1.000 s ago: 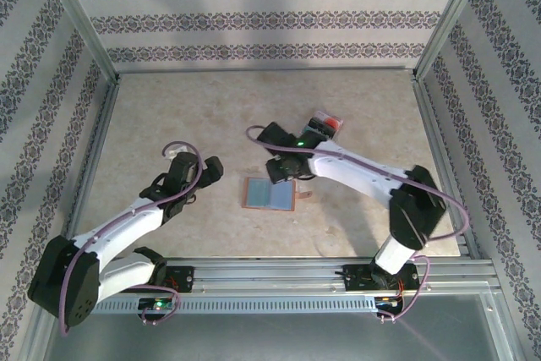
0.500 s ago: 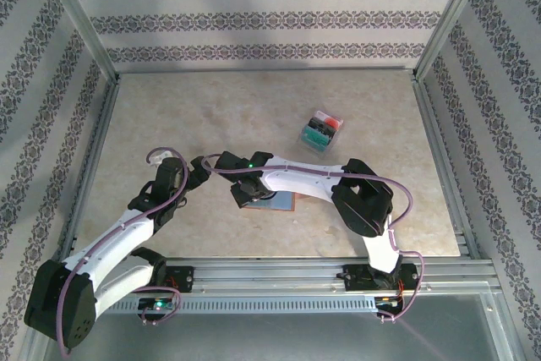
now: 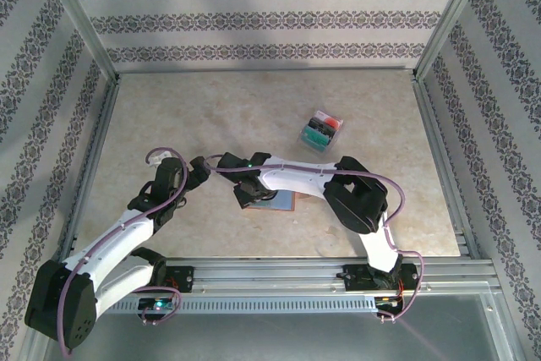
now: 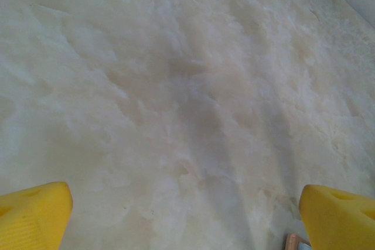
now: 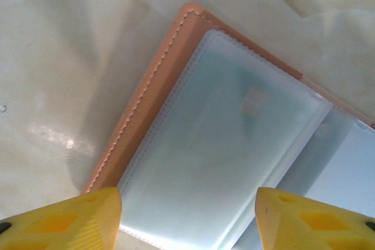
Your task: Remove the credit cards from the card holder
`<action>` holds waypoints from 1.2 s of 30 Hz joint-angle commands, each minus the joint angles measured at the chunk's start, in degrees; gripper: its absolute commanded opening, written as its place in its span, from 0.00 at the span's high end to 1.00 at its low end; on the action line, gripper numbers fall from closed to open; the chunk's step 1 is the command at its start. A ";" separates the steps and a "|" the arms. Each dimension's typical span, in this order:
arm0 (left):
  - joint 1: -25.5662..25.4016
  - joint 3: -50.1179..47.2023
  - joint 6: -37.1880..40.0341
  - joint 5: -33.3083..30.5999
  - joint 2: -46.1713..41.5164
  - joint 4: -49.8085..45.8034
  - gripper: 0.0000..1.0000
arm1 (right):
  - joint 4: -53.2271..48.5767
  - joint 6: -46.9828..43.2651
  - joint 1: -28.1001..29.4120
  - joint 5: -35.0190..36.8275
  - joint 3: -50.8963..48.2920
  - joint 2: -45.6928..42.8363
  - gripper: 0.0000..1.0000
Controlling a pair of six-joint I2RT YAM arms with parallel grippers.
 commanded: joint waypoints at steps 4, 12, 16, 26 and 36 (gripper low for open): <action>0.92 -0.02 -0.24 0.09 -0.37 -1.41 0.01 | 0.17 1.07 -0.63 -0.16 -1.61 2.10 0.38; 0.99 0.66 0.31 0.53 -0.33 -2.34 0.01 | 2.76 1.07 -1.06 -2.33 -3.90 2.28 0.46; 0.95 1.17 0.79 0.94 -0.57 -2.81 0.01 | 2.88 1.02 -1.74 -1.66 -5.04 1.36 0.60; 0.97 2.79 2.58 1.11 -1.51 -4.93 0.01 | 1.62 0.25 -2.91 2.59 -6.58 -3.28 0.76; 1.00 3.19 3.38 0.40 -3.04 -6.27 0.01 | -0.03 1.32 -3.16 6.69 -9.72 -7.22 0.69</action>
